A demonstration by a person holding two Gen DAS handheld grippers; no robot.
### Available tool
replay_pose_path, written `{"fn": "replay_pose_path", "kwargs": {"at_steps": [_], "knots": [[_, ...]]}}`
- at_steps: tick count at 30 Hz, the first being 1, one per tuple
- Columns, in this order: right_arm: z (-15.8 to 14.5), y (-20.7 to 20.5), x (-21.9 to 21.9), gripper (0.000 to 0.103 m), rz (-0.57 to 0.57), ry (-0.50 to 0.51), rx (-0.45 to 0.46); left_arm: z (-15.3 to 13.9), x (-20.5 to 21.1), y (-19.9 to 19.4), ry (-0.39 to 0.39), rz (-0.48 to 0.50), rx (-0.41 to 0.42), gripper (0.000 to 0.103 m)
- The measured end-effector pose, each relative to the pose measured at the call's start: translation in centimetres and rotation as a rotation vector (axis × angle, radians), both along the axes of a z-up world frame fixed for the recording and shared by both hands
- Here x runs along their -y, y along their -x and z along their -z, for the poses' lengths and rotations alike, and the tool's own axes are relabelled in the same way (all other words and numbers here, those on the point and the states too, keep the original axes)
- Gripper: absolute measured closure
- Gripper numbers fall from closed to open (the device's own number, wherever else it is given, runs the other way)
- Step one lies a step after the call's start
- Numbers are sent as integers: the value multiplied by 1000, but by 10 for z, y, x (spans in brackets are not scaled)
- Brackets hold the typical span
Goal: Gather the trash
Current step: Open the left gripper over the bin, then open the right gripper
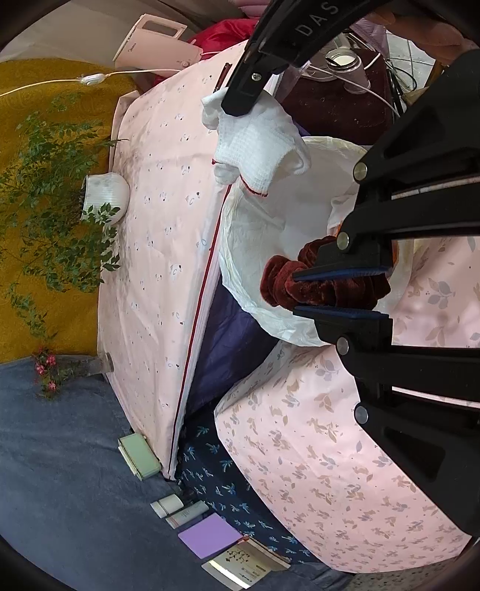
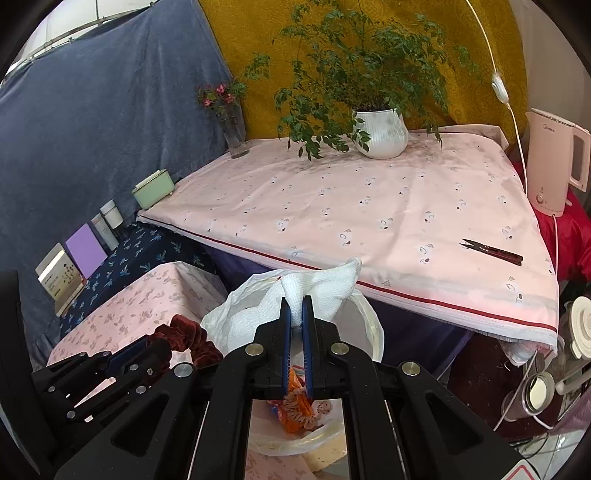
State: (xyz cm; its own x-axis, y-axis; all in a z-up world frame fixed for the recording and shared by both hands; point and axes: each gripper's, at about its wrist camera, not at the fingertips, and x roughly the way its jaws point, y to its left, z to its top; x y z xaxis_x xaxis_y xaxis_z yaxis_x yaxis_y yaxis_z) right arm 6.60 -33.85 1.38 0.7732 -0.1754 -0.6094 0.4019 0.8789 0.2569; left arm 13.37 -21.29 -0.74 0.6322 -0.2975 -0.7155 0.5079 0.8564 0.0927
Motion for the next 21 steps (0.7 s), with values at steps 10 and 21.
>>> {"fn": "replay_pose_path", "kwargs": {"at_steps": [10,21], "knots": [[4,0,6,97,8,-7,-8,2,6,1,2,-7,5,69],[7,-6,3,97,-8,-12,-15,4,-1,-4,2,-28,-2,66]]}}
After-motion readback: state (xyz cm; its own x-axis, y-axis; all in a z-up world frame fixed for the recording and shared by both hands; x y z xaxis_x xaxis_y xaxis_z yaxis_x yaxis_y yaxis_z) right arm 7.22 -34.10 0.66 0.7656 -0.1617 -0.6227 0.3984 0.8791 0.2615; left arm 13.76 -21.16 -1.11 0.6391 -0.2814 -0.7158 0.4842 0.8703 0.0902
